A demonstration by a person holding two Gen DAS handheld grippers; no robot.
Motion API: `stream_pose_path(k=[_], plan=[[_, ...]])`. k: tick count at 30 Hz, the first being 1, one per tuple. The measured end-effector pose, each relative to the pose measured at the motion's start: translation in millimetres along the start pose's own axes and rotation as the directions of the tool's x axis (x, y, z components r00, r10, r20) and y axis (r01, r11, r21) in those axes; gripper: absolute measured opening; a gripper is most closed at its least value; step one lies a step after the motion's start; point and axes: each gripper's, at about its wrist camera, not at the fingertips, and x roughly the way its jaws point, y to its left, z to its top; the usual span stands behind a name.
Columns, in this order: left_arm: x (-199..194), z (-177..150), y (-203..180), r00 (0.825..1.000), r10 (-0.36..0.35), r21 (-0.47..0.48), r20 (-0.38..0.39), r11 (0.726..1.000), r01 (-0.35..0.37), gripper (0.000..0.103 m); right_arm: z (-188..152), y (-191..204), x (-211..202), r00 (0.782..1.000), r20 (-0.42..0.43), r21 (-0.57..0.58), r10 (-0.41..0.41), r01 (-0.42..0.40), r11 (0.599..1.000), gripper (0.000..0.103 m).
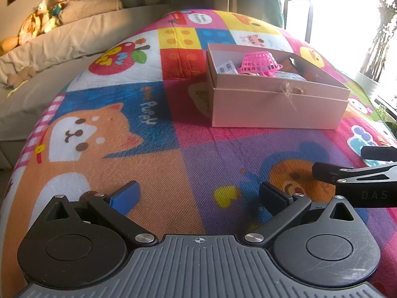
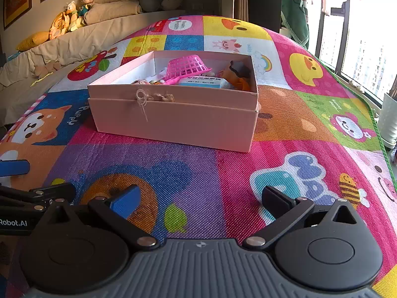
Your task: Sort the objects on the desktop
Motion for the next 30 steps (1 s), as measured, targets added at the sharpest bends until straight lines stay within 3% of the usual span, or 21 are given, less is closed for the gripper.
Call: stream_pose_path(k=[30], plan=[[0.0,0.4,-0.5,1.0,-0.001,-0.004,0.002,1.0,0.001,0.103,0.2,-0.1,0.8,1.0,0.0,0.0,0.0,0.0,1.0,0.103]])
